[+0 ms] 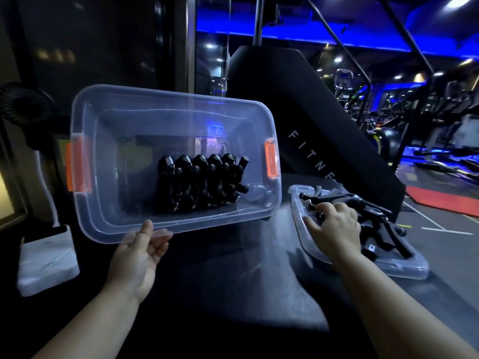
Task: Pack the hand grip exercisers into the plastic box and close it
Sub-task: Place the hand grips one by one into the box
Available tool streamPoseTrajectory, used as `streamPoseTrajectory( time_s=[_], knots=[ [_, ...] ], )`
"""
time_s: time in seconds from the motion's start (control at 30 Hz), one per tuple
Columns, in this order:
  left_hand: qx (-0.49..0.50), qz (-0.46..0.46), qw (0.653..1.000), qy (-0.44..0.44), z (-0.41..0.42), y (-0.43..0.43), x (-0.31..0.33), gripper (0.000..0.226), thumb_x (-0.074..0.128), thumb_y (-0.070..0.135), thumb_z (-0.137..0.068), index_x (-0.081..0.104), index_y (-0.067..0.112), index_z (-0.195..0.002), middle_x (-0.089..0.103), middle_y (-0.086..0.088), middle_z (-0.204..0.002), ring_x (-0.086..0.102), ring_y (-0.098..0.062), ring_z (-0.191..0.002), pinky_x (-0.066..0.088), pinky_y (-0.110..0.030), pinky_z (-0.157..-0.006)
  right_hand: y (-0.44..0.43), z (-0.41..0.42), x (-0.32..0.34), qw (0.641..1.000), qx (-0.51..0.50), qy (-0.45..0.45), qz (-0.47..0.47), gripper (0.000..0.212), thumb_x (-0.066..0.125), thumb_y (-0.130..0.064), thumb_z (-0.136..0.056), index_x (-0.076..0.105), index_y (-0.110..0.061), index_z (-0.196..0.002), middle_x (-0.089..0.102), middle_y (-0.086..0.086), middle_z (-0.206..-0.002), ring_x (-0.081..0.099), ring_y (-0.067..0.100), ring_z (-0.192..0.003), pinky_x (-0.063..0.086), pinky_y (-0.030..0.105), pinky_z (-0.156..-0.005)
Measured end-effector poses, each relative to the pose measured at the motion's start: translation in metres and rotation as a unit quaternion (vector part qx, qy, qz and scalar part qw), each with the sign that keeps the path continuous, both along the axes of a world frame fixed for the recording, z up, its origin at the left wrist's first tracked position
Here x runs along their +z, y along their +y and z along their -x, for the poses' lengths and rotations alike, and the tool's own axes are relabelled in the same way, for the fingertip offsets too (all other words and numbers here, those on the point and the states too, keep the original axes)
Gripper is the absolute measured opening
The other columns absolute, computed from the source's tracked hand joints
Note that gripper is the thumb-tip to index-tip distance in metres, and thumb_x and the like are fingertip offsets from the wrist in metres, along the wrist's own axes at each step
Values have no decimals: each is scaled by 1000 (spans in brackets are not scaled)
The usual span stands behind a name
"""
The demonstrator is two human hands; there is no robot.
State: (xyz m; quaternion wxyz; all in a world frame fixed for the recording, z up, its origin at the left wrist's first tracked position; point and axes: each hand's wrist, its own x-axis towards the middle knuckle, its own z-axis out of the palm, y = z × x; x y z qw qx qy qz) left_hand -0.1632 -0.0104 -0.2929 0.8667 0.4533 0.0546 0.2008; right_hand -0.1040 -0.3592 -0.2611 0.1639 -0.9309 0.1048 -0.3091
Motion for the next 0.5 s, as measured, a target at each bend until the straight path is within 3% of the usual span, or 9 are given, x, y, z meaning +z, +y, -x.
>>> streamPoseTrajectory(
  time_s=[0.2, 0.4, 0.5],
  knots=[
    [-2, -5, 1000, -1, -2, 0, -1, 21, 49, 27, -95, 54, 10, -84, 70, 0, -65, 69, -8, -65, 55, -15, -62, -37, -2, -16, 991, -98, 86, 29, 55, 52, -60, -85, 48, -27, -129, 34, 5, -143, 20, 27, -134, 17, 50, -108],
    [0, -8, 1000, -4, -3, 1, -3, 20, 50, 28, -95, 54, 13, -83, 71, 0, -65, 70, -9, -66, 55, -16, -61, -41, -2, -21, 981, -152, 119, 16, 58, 48, -61, -85, 44, -27, -132, 27, 9, -146, 30, 34, -130, 18, 53, -107],
    [-1, -6, 1000, -5, -3, 1, -3, 20, 50, 28, -95, 54, 12, -84, 71, 0, -65, 70, -9, -66, 55, -16, -61, -45, 2, -20, 976, -170, 139, 3, 57, 47, -61, -86, 41, -30, -134, 34, 12, -143, 36, 36, -128, 19, 54, -108]
  ],
)
